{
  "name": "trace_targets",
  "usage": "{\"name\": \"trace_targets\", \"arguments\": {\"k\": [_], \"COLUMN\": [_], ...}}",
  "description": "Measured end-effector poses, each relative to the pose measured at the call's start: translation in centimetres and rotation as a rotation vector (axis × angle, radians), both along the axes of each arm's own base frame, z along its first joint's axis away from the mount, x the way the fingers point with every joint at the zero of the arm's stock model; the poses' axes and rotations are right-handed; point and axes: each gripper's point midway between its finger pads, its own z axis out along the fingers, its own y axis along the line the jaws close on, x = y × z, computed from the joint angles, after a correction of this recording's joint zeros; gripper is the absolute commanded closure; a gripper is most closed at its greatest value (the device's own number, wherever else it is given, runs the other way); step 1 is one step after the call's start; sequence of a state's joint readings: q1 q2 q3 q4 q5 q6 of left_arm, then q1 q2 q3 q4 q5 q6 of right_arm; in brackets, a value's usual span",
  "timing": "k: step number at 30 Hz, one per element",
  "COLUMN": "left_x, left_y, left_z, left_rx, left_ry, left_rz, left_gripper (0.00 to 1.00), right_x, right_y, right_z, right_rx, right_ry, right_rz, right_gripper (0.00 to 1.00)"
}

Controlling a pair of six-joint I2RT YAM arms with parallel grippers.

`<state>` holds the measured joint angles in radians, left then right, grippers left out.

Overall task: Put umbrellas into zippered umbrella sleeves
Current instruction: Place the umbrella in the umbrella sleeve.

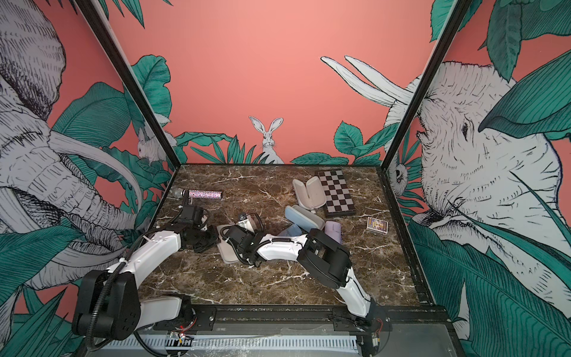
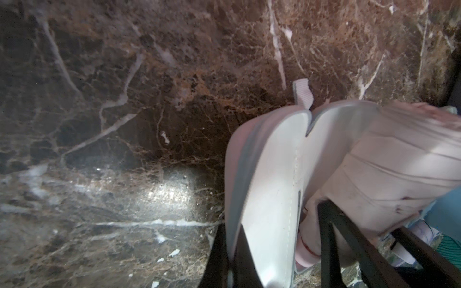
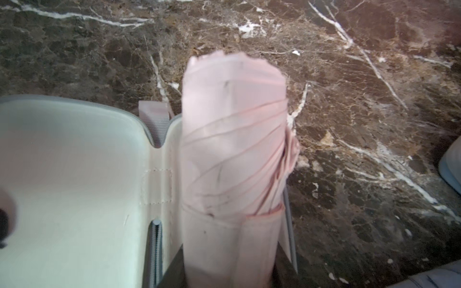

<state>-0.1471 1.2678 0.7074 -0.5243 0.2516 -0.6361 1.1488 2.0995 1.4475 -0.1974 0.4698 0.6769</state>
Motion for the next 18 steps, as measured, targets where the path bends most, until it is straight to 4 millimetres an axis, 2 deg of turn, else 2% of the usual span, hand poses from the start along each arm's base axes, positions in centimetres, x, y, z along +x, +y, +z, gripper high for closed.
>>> {"name": "trace_targets", "arguments": {"k": [7,11,13,18], "left_x": [0.1,0.1,0.1,0.2], "left_y": [0.0,0.0,0.0,0.0], "left_z": [0.0,0.0,0.0,0.0], "left_rx": [0.005,0.004,0.003,0.004], "left_ry": [-0.002,-0.002,-0.001,-0.001], "left_rz": [-0.010,-0.010,-0.010,-0.010], "left_gripper": [1.00,1.00,1.00,1.00], "right_x": [-0.2,-0.5,-0.5,-0.4], "right_y": [0.1,0.2,0.2,0.3], "right_z": [0.2,-0.2,-0.8,-1.1], "right_rx": [-0.052,-0.065,-0.076,-0.075], "right_ry": [0.069,0.109,0.126,0.149], "right_rz": [0.038,0.055,0.058,0.062], "right_gripper": [0.99,0.92,0.87,0.65]}}
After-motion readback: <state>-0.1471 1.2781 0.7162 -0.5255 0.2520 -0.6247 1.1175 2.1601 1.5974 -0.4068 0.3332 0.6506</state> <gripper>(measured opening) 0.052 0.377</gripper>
